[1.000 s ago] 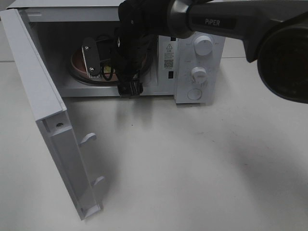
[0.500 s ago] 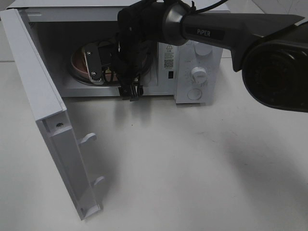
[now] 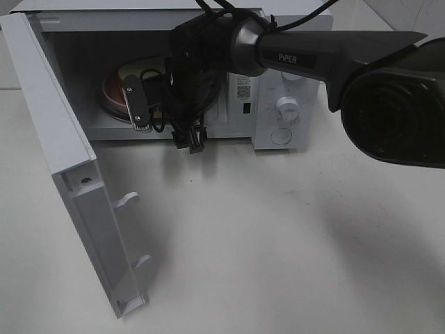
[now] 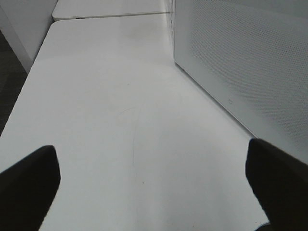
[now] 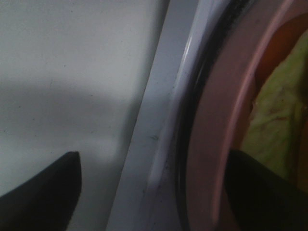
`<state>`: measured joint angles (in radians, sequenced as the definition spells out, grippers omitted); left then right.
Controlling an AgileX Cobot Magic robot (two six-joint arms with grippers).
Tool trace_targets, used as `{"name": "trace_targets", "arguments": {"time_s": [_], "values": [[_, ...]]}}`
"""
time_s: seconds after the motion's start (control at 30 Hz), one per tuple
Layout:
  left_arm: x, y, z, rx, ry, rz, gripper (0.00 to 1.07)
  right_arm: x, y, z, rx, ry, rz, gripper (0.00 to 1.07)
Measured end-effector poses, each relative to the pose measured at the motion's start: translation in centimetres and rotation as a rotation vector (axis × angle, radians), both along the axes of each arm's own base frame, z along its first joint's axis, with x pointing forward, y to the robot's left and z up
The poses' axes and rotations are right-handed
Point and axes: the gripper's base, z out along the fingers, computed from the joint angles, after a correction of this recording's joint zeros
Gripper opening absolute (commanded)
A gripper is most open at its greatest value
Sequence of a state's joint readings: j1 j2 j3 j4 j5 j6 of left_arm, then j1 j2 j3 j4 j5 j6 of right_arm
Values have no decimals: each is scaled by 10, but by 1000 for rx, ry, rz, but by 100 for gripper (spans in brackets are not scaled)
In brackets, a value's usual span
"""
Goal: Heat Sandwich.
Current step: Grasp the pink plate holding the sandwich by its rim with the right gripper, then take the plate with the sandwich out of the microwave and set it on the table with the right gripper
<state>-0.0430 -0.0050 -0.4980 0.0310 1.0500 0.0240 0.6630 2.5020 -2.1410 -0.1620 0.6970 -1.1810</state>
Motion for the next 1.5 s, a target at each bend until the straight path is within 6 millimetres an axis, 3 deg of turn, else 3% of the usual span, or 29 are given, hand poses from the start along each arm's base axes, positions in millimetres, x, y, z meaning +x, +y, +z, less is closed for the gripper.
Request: {"name": "trace_targets", "arguments": {"time_s": [0.07, 0.1, 0.13, 0.17, 0.27, 0.87, 1.5], "values": [[0, 0, 0, 0, 0, 0, 101, 0, 0, 0, 1, -1, 0, 52], [0, 0, 0, 0, 0, 0, 101, 0, 0, 0, 1, -5, 1, 34], [0, 0, 0, 0, 0, 0, 101, 1, 0, 0, 3, -10, 2, 26], [0, 0, 0, 0, 0, 0, 101, 1, 0, 0, 3, -10, 2, 26], [0, 0, 0, 0, 0, 0, 101, 2, 1, 3, 14, -23, -1, 0], [0, 0, 0, 1, 0, 1, 101, 2, 0, 8, -5, -41, 22, 0], [0, 0, 0, 2, 0, 1, 101, -21, -15, 21, -42, -29, 111, 0]]}}
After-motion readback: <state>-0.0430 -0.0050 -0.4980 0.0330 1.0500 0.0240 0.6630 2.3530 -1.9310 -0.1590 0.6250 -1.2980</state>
